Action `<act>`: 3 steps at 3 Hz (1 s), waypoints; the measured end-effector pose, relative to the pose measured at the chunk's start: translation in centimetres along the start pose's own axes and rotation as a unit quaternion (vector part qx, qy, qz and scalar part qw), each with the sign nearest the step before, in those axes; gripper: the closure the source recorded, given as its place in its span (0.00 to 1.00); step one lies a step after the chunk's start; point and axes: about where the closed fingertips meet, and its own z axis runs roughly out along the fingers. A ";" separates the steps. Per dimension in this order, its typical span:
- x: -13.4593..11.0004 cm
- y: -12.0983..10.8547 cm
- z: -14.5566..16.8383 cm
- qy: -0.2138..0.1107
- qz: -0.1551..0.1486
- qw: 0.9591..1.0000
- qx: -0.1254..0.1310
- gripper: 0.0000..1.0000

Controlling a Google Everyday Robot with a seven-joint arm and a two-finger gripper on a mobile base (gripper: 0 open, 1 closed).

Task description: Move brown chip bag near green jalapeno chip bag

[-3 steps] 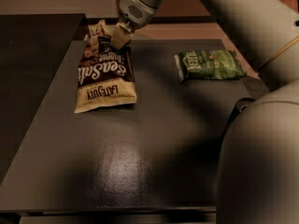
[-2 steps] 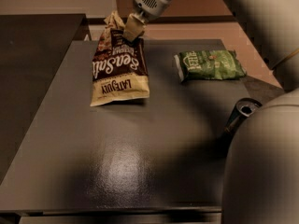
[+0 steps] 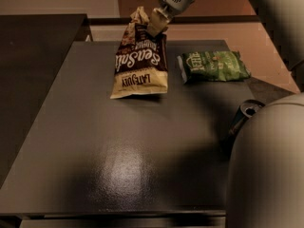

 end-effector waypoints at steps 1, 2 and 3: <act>1.4 -1.9 0.6 0.006 0.032 0.999 0.014 0.82; 2.6 -3.6 0.8 0.011 0.057 0.998 0.028 0.59; 4.1 -5.3 0.5 0.016 0.081 0.995 0.046 0.35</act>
Offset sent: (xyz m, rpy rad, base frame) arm 0.0412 -0.0570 -0.0223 -0.0154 0.0206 -0.2073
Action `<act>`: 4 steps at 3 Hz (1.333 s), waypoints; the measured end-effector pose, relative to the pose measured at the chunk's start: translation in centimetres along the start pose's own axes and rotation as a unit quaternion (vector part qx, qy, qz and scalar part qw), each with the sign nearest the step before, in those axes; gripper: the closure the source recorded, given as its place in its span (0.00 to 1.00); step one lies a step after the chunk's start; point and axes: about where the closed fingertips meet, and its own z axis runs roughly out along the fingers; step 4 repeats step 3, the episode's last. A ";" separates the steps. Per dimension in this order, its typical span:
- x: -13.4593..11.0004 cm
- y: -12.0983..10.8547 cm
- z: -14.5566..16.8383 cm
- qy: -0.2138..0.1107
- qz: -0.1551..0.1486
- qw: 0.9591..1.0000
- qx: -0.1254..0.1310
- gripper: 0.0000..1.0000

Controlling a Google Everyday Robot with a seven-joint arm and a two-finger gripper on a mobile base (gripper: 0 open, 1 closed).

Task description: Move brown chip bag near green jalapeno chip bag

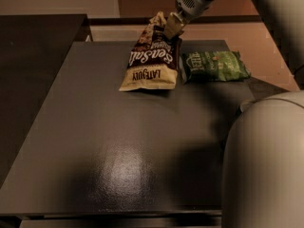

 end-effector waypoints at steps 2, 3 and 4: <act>1.1 -1.0 0.3 0.004 0.015 1.000 0.008 0.00; 1.1 -1.0 0.3 0.004 0.015 1.000 0.008 0.00; 1.1 -1.0 0.3 0.004 0.015 1.000 0.008 0.00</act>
Offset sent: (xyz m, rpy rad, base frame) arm 0.0027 -0.0133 -0.0044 -0.0038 0.0021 -0.0348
